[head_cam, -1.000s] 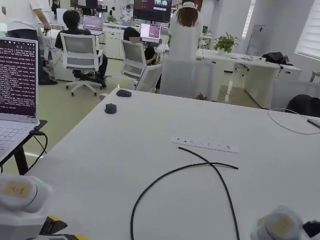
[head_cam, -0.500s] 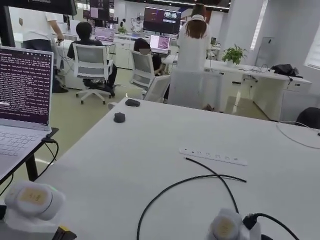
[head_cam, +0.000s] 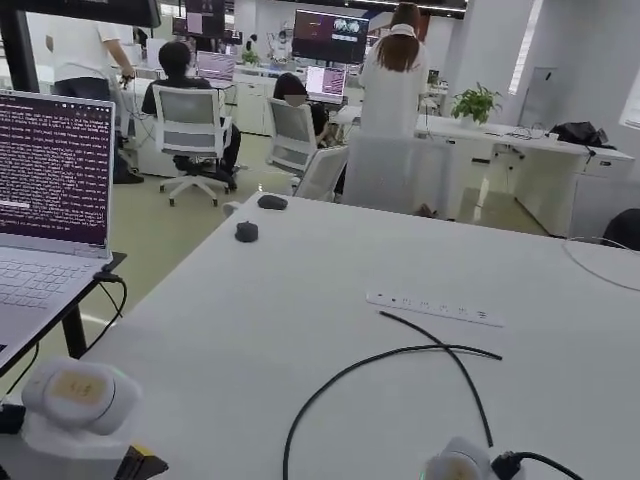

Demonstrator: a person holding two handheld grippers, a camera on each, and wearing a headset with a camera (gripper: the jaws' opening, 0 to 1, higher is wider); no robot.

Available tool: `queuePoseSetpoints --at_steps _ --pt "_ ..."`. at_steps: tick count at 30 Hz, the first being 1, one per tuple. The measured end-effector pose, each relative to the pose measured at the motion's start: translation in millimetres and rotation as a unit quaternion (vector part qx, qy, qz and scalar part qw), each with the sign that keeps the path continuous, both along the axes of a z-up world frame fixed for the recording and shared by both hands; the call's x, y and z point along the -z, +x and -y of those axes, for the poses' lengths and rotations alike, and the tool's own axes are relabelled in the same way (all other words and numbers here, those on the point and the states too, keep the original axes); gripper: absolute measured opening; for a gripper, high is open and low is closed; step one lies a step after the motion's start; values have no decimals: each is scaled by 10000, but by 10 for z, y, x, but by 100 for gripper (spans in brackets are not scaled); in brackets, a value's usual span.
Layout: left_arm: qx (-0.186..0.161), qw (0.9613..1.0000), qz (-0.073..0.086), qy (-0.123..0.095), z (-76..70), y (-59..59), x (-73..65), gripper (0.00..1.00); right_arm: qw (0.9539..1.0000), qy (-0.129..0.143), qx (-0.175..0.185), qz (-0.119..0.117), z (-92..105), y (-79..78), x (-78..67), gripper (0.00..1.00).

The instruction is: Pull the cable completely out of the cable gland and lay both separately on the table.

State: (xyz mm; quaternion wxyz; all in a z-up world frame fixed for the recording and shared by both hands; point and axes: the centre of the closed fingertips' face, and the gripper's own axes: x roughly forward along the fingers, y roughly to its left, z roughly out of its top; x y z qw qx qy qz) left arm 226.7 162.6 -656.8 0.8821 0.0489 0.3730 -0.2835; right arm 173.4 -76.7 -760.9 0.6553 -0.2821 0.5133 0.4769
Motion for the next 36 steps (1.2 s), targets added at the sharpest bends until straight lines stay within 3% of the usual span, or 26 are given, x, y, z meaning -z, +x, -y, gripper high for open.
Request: queuePoseSetpoints --at_steps 5,7,9,16,26,30,31,32,33,36 --pt "-5 10000 -14 4 -3 -4 8 36 9999 -36 -124 -37 -12 -21 38 20" --pt "5 10000 -23 8 -3 -8 12 36 9999 52 -91 -66 -40 -25 30 14" --pt "6 10000 -24 1 0 -12 12 36 9999 76 -77 -64 -52 -36 44 18" --pt "17 10000 -29 -1 2 -8 12 36 9995 -65 -300 63 -53 -16 49 15" --pt "24 10000 -56 24 -1 -22 19 36 9993 -73 -343 142 -57 1 51 13" --pt "27 10000 -65 59 1 -32 30 37 9994 56 -334 87 -98 -17 38 13" --pt "-4 9998 -168 142 -16 -47 65 38 9995 143 -272 33 -115 -24 22 13" --pt "141 9983 -412 384 -40 -115 143 40 9995 252 -183 -28 -139 -29 -3 13" --pt "316 9974 -418 502 -22 -127 159 40 9995 293 -151 -27 -145 -18 -25 13" --pt "735 9947 -122 709 67 -85 87 41 9985 543 -28 0 -197 20 -133 13"
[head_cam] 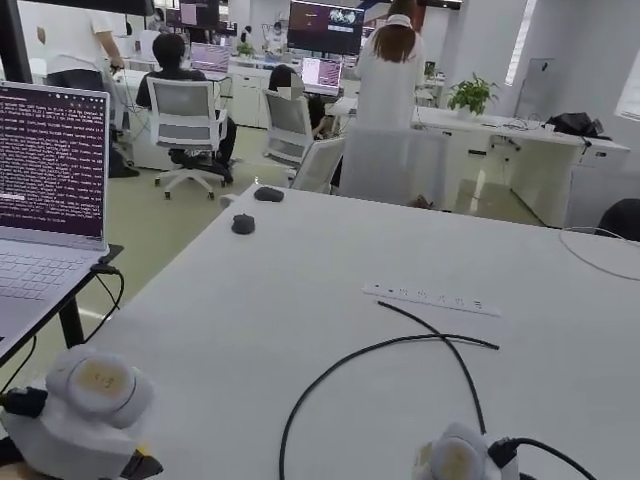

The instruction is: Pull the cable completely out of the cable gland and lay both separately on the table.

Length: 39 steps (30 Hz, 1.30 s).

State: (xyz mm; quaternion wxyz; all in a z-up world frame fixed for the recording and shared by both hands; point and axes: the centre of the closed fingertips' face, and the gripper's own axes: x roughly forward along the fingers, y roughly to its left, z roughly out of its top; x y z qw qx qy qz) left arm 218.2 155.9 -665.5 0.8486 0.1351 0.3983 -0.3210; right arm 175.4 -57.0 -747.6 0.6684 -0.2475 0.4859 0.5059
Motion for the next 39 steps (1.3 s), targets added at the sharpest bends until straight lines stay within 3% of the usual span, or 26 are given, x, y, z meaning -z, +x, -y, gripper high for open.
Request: queuePoseSetpoints --at_steps 2,3,4,6,8,9,11,12,14,16,17,19,21,22,26,29,32,34,35,39 --pt "527 9978 -28 389 50 -60 27 43 9997 213 128 -1 -54 17 -83 13" --pt "803 9932 -247 810 26 -130 101 43 9995 277 138 -9 -71 13 -123 13" --pt "995 9884 -375 1085 13 -170 140 43 9995 289 144 -11 -82 9 -147 13" --pt "1547 9780 -402 1340 122 -208 147 43 9993 327 161 34 -114 14 -222 13" --pt "1969 9731 -234 1175 350 -183 70 40 9984 489 253 79 -178 34 -318 13" --pt "2053 9718 -229 1139 396 -187 56 38 9982 532 258 85 -194 35 -338 13" --pt "2337 9693 -117 752 690 -169 -39 38 9961 818 320 88 -284 35 -464 13" --pt "2492 9671 15 515 876 -150 -98 38 9956 865 335 100 -294 38 -497 13" --pt "2742 9612 15 296 1082 -178 -137 40 9942 1003 369 149 -319 32 -578 13" --pt "3097 9506 212 18 1362 -191 -190 40 9925 1129 440 184 -325 18 -647 13" --pt "3179 9478 234 -99 1453 -203 -188 40 9915 1197 474 201 -328 15 -675 13" --pt "3213 9464 135 -312 1625 -227 -149 42 9897 1298 554 234 -307 7 -723 13" --pt "3361 9402 226 -512 1772 -263 -135 43 9888 1333 608 295 -278 13 -741 13" --pt "3385 9393 213 -510 1787 -282 -120 40 9884 1344 629 320 -270 16 -744 13" --pt "3672 9277 381 -560 1835 -361 -136 26 9864 1414 742 385 -269 30 -737 13" --pt "3660 9276 499 -551 1841 -316 -141 24 9856 1481 699 419 -313 32 -736 13" --pt "3729 9258 499 -364 1800 -314 -61 26 9847 1541 655 474 -354 47 -750 13" --pt "3836 9218 554 -102 1748 -313 9 25 9836 1624 612 498 -396 40 -771 13" --pt "3830 9221 547 -102 1754 -325 9 25 9834 1643 591 495 -410 33 -773 13" --pt "3955 9165 604 -57 1754 -365 11 23 9825 1732 480 498 -464 14 -791 13"
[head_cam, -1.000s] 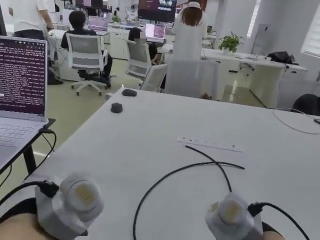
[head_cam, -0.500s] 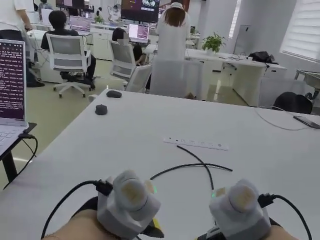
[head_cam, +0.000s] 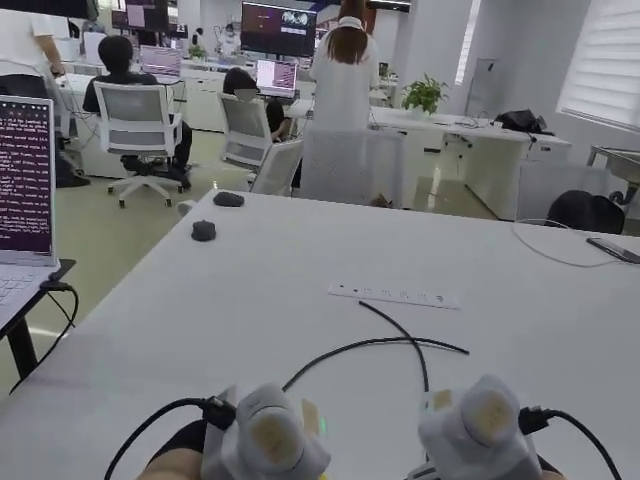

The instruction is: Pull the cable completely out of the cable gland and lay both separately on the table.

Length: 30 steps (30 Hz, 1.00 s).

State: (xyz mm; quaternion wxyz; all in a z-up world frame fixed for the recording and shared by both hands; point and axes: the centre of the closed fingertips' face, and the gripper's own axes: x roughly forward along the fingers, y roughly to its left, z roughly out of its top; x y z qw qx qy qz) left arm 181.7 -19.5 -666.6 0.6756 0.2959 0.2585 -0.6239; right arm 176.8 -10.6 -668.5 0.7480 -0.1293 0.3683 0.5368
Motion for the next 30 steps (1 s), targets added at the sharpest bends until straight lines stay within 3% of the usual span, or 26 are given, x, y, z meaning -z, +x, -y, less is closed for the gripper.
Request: queuePoseSetpoints --at_steps 2,5,12,13,16,21,23,26,27,29,30 --pt "120 9997 123 160 -28 -6 27 19 10000 31 -38 33 -22 -6 -13 13" --pt "131 9997 130 178 -23 -9 39 17 9999 -3 -98 75 -24 -12 2 13" --pt "327 9964 664 408 -27 20 55 17 9996 -193 -29 188 9 27 37 17" --pt "444 9941 861 487 -21 32 58 17 9994 -251 -79 209 10 18 53 19" --pt "655 9899 1101 610 -3 1 71 17 9991 -292 -180 244 -1 9 55 16" --pt "1033 9773 1667 803 47 -16 51 17 9992 -274 -193 195 -4 -4 58 13" --pt "1042 9781 1600 830 50 -55 69 17 9991 -295 -240 160 4 -27 69 13" --pt "1041 9771 1629 886 43 -34 76 16 9968 -437 -454 487 -1 -25 80 12" --pt "1015 9780 1591 891 39 -31 78 16 9968 -467 -445 479 -8 -35 84 12" --pt "753 9859 1242 826 17 -34 98 16 9955 -565 -504 575 -26 -36 96 12" --pt "577 9908 954 773 10 -30 107 16 9925 -710 -651 746 -21 -31 109 11"
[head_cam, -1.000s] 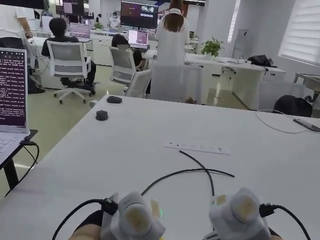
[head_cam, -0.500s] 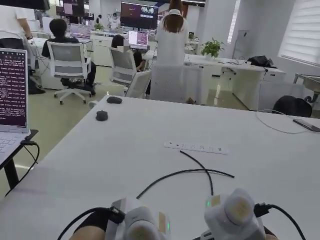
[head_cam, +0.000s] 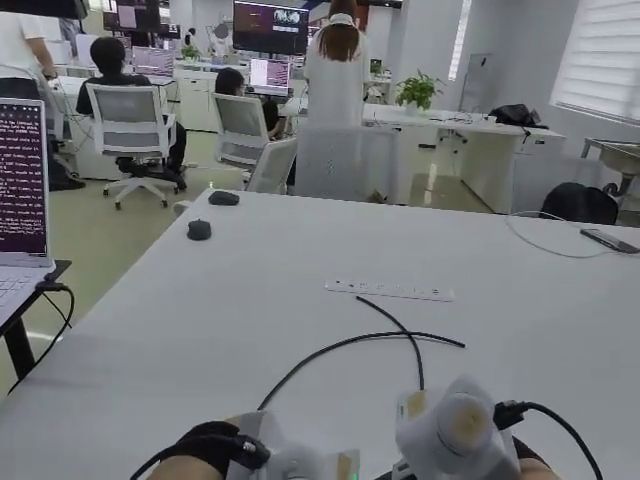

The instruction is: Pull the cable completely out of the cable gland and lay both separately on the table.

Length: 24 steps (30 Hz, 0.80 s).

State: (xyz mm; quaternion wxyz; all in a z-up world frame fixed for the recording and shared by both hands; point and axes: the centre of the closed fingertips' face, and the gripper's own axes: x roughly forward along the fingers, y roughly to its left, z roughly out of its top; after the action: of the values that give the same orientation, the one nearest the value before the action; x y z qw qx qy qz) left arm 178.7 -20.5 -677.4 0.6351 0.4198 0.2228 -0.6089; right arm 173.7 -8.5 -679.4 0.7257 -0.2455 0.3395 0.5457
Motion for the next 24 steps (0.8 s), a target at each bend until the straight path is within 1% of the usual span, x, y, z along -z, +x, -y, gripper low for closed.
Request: queuePoseSetpoints --at_steps 2,3,4,5,6,7,9,10,11,12,13,14,15,16,17,18,19,20,21,22,23,24 --pt "-134 9998 -163 -59 -17 22 8 16 9999 -83 -61 117 -20 6 10 11" --pt "-201 9994 -254 -86 -33 33 7 16 9996 -127 -145 218 -25 20 9 11" --pt "-222 9992 -301 -104 -42 40 5 16 9991 -164 -223 310 -33 25 6 11" --pt "-367 9979 -505 -167 -54 29 14 16 9988 -208 -271 357 -44 12 8 11" --pt "-445 9970 -602 -209 -57 31 17 16 9981 -273 -335 450 -44 17 11 11" --pt "-498 9959 -722 -234 -65 29 26 16 9964 -374 -461 610 -46 21 13 10" --pt "-529 9948 -832 -270 -69 28 31 16 9923 -542 -706 862 -51 16 22 10" --pt "-716 9914 -1049 -315 -74 13 42 16 9904 -601 -790 961 -55 19 25 10" --pt "-843 9886 -1197 -341 -79 10 49 16 9880 -664 -905 1064 -63 16 24 10" --pt "-880 9864 -1330 -399 -74 9 43 16 9837 -761 -1071 1232 -77 20 21 10" --pt "-1005 9835 -1439 -428 -85 14 43 16 9794 -843 -1216 1372 -81 22 17 10" --pt "-1171 9780 -1647 -522 -93 20 35 16 9752 -930 -1328 1507 -84 30 14 10" --pt "-1240 9744 -1785 -578 -97 19 32 16 9729 -963 -1383 1582 -95 24 12 10" --pt "-1313 9698 -1959 -627 -115 15 32 16 9743 -940 -1369 1522 -101 3 22 10" --pt "-1296 9711 -1903 -632 -123 25 33 16 9753 -918 -1345 1495 -104 3 25 11" --pt "-1280 9723 -1847 -636 -131 36 33 16 9792 -835 -1210 1395 -108 29 36 11" --pt "-1209 9761 -1692 -636 -116 37 23 16 9840 -772 -1024 1237 -97 31 48 12" --pt "-1101 9804 -1522 -592 -107 40 24 16 9903 -663 -766 953 -84 31 58 12" --pt "-895 9873 -1219 -489 -99 45 29 16 9925 -641 -646 817 -62 36 58 13" --pt "-708 9922 -959 -366 -97 50 36 16 9932 -630 -624 758 -39 42 56 13" --pt "-523 9959 -699 -225 -102 59 47 16 9950 -491 -550 670 -35 44 47 13" --pt "-396 9982 -453 -77 -104 58 63 16 9968 -450 -410 514 -15 47 56 13"
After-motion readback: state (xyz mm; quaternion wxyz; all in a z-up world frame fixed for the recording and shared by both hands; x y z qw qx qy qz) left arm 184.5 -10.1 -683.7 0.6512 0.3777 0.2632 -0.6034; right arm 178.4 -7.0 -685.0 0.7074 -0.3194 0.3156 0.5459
